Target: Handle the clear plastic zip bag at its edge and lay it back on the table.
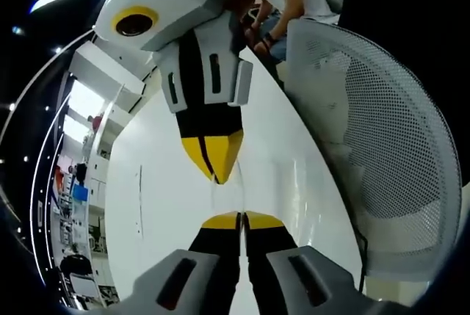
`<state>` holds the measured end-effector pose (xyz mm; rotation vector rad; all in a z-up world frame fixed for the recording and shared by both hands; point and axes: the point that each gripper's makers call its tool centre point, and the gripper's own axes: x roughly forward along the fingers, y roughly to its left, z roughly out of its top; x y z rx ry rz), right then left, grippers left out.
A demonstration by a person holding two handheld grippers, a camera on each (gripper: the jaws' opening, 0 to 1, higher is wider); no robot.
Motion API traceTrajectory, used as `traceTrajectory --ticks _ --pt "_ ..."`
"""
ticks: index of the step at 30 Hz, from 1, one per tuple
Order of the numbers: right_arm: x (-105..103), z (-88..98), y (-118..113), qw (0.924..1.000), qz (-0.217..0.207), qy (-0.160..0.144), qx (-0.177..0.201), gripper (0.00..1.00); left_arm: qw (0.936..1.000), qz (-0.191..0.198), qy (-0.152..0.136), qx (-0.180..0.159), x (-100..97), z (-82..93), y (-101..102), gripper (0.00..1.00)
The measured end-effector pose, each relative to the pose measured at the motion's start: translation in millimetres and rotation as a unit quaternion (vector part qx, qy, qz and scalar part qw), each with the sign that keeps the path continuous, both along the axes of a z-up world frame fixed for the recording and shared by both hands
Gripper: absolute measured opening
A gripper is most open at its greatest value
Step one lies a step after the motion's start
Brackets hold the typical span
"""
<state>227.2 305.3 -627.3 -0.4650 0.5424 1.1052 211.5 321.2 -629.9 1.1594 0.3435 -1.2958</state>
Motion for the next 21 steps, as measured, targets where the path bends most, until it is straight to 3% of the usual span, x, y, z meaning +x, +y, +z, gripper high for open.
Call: traceTrajectory --ticks 21 --pt "19.1 17.5 -6.6 0.9995 -0.005 -0.03 0.001 0.0 0.9995 0.003 0.019 -0.026 -2.8 16.4 -3.0 0.0"
